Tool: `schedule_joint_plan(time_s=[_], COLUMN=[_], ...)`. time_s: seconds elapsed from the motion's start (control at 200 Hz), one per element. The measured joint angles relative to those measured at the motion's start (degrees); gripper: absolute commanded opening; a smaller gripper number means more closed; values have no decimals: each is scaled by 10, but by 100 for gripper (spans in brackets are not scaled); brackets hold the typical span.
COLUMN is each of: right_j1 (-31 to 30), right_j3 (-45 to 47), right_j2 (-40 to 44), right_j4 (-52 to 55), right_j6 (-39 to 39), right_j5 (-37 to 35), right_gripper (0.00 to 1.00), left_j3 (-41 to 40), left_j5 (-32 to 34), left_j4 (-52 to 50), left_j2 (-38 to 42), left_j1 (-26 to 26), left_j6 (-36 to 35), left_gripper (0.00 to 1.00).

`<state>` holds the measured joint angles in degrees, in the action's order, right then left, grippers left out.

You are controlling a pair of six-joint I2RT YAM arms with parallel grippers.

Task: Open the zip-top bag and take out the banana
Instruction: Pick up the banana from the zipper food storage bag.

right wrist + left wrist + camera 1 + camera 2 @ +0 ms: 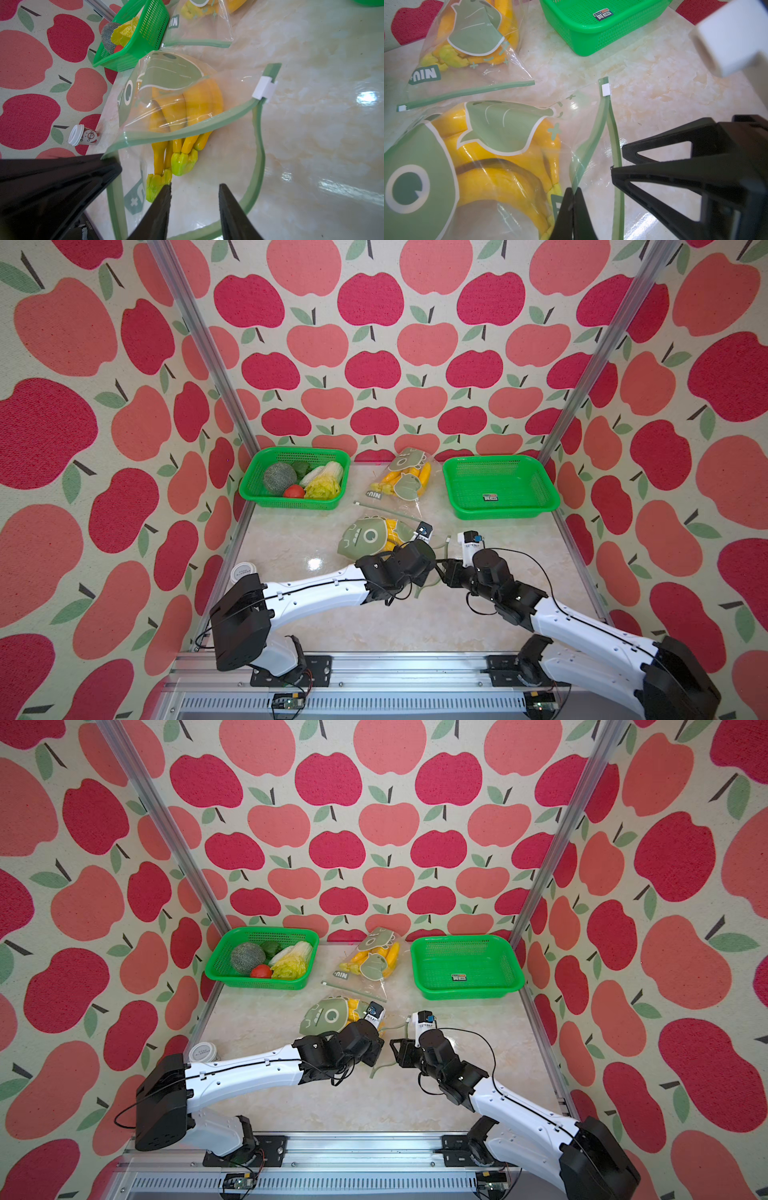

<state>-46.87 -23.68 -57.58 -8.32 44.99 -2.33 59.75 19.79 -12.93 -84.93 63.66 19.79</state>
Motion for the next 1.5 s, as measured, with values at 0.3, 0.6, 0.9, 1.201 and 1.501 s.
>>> schedule_joint_plan(time_s=[0.3,0.6,0.9,1.201,1.501], right_j1=[-4,-4,-4,-8,-15], right_j3=[-27,-69,-70,-73,-78], right_j2=[-184,-271,-283,-283,-283], right_j4=[-106,-178,-178,-176,-172], right_j6=[2,3,3,2,0], right_j5=[26,39,39,39,50], right_gripper=[50,55,60,61,65], left_j3=[0,-25,-45,-92,-136], left_j5=[-30,-74,-93,-187,-281], left_j4=[12,-1,-87,-77,11], left_j2=[9,123,112,49,29], left_j1=[1,-20,-277,-399,-419], left_j6=[-2,-23,15,48,48], left_gripper=[5,78,99,98,71])
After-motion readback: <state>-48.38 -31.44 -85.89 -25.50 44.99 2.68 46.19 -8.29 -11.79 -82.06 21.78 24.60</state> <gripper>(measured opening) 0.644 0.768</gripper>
